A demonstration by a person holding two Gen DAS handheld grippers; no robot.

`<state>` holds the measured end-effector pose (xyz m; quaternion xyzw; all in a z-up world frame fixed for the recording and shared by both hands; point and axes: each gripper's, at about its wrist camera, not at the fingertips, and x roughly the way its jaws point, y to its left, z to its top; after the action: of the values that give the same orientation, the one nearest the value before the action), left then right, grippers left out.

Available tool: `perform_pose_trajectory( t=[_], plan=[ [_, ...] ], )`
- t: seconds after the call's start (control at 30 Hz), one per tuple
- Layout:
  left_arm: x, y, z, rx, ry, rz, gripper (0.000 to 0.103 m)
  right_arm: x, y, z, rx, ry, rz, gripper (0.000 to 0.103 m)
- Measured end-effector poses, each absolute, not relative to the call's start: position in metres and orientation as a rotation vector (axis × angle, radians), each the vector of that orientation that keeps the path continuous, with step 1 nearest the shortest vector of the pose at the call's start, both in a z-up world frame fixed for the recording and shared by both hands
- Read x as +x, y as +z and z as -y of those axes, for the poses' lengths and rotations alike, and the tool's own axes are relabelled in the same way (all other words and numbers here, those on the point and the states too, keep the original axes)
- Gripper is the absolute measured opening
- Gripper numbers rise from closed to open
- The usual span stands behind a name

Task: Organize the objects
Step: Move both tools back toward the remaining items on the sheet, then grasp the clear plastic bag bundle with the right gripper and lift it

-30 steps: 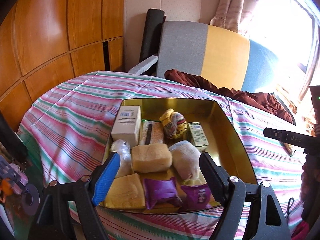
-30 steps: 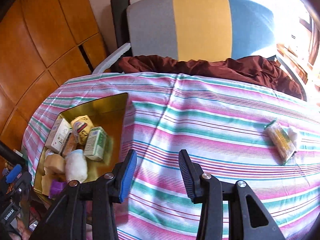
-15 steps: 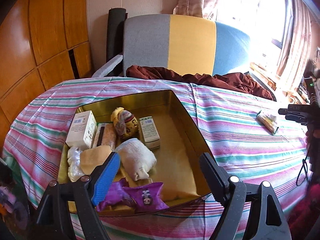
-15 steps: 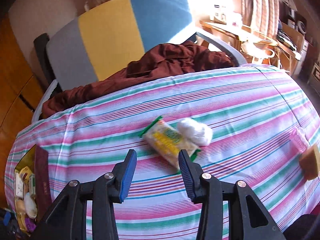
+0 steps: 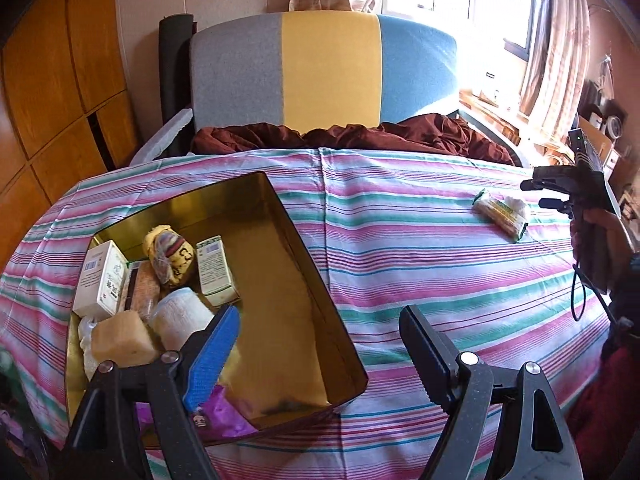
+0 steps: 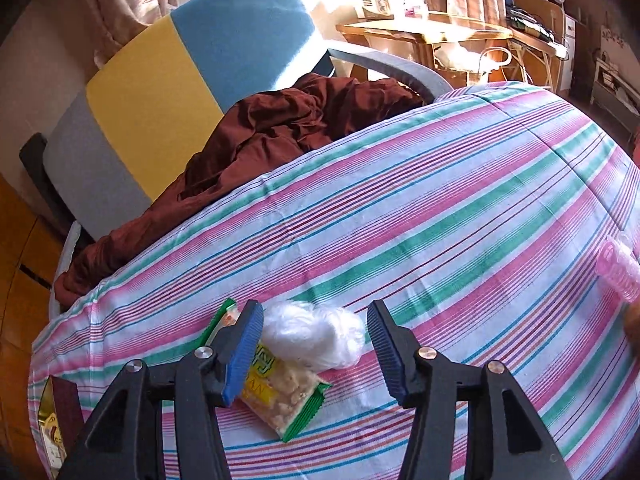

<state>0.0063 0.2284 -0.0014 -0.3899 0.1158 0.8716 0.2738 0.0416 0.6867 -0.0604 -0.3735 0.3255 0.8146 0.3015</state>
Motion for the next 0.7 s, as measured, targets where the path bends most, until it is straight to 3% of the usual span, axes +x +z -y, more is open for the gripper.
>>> perform_pose_trajectory(
  t=[0.13,0.4,0.5,0.53,0.7],
  plan=[
    [0.008,-0.009,-0.248,-1.064,2.305,-0.348,0.083,0.035,-0.073,-0.694,-1.026,2.185,-0.895,0.055],
    [0.004,-0.018,-0.291,-1.094,2.221,-0.365,0.083,0.004,-0.095,-0.69,-1.218,2.194,-0.769,0.057],
    [0.0,-0.019,-0.309,-1.101,2.197,-0.363,0.083,0.003,-0.1,-0.69,-1.264,2.175,-0.744,0.05],
    [-0.001,-0.02,-0.315,-1.103,2.189,-0.361,0.083,0.004,-0.099,-0.691,-1.284,2.165,-0.758,0.04],
    [-0.008,-0.025,-0.354,-1.133,2.124,-0.341,0.083,0.021,-0.096,-0.701,-1.311,2.119,-0.9,0.039]
  ],
)
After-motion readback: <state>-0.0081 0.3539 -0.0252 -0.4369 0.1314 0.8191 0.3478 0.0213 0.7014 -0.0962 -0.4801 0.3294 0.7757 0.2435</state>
